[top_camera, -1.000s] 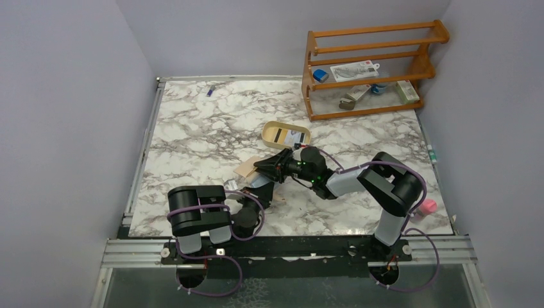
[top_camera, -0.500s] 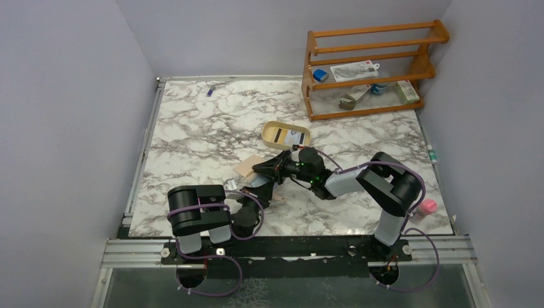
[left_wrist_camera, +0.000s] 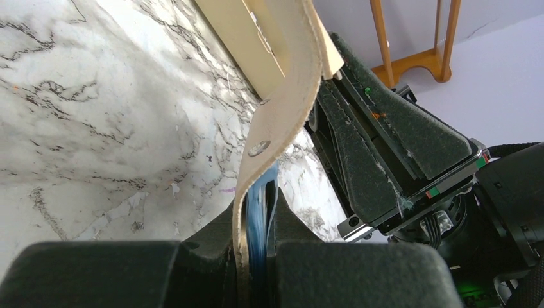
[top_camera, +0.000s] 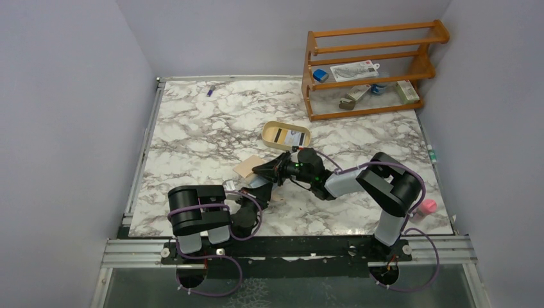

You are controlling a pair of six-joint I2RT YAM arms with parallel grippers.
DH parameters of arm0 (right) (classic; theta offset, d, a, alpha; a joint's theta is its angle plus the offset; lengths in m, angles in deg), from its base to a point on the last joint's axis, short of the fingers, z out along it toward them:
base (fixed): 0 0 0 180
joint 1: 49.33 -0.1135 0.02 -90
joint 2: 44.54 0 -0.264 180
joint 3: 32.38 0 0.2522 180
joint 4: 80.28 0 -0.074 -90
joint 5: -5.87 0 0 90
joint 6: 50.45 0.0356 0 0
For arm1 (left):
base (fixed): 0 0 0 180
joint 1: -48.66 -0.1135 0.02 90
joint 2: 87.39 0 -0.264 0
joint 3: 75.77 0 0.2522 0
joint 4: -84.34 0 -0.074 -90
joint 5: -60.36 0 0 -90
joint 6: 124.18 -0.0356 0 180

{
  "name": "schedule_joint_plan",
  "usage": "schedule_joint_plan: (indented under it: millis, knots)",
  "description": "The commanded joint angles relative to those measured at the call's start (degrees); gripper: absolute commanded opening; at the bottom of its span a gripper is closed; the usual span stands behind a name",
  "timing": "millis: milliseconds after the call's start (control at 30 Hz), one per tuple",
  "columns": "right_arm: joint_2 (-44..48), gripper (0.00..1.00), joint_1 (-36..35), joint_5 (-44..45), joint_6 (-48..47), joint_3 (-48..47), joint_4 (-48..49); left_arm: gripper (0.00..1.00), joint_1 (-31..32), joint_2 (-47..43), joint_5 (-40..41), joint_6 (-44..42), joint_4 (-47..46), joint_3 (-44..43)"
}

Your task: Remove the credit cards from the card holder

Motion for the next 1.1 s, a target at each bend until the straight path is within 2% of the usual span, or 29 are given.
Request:
schedule_joint_plan:
  millis: [0, 467, 1067]
  knots:
    - [2.0, 0.09, -0.3, 0.4, 0.5, 0.4, -0.6, 0.00, -0.1, 0.7, 0.6, 1.1, -15.0, 0.9]
    - [2.1, 0.08, -0.3, 0.3, 1.5, 2.6, 1.0, 0.00, -0.5, 0.1, 1.6, 2.0, -15.0, 1.8]
    - [0.9, 0.07, -1.2, -1.1, 2.8, 6.7, 5.0, 0.00, -4.6, -3.1, -0.6, 0.6, -15.0, 2.7]
